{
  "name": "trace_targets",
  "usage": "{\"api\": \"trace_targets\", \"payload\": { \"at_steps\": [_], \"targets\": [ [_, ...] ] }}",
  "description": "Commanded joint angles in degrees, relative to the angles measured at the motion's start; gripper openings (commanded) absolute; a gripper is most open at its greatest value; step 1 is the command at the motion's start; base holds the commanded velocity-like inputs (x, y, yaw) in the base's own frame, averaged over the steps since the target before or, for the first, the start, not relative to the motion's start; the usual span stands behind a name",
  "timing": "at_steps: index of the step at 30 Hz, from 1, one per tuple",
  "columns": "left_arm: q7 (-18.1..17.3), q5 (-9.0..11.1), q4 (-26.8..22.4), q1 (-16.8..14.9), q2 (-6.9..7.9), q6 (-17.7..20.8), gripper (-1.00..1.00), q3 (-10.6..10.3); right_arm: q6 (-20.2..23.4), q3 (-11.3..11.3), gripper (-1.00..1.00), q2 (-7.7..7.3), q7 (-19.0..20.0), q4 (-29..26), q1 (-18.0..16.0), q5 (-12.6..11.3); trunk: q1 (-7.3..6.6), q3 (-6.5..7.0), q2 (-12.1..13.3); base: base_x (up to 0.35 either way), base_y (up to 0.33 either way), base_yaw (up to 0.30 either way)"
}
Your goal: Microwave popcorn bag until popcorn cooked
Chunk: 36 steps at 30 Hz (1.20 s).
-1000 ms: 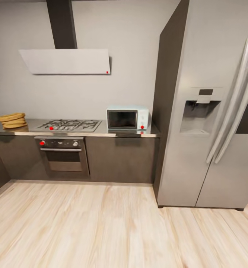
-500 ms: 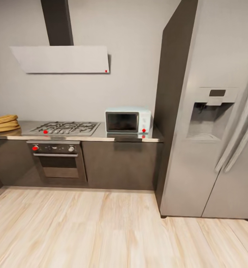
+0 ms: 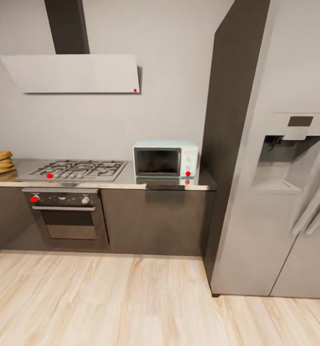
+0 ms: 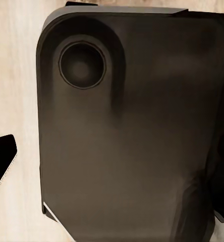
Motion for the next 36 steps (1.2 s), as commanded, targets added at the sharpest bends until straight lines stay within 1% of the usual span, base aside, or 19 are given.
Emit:
{"api": "trace_targets", "payload": {
  "at_steps": [1, 36],
  "targets": [
    [-0.2, 0.3, 0.0, 0.0, 0.0, -0.1, 1.0, 0.1, -0.3, -0.1, 1.0, 0.0, 0.0, 0.1, 0.0, -0.1, 0.04, -0.04, 0.0, 0.324, 0.013, 0.0],
    [-0.2, 0.3, -0.1, 0.0, 0.0, -0.2, 1.0, 0.1, -0.3, -0.2, 1.0, 0.0, 0.0, 0.1, 0.0, -0.1, 0.04, -0.04, 0.0, 0.324, 0.086, 0.0]
  ]
}}
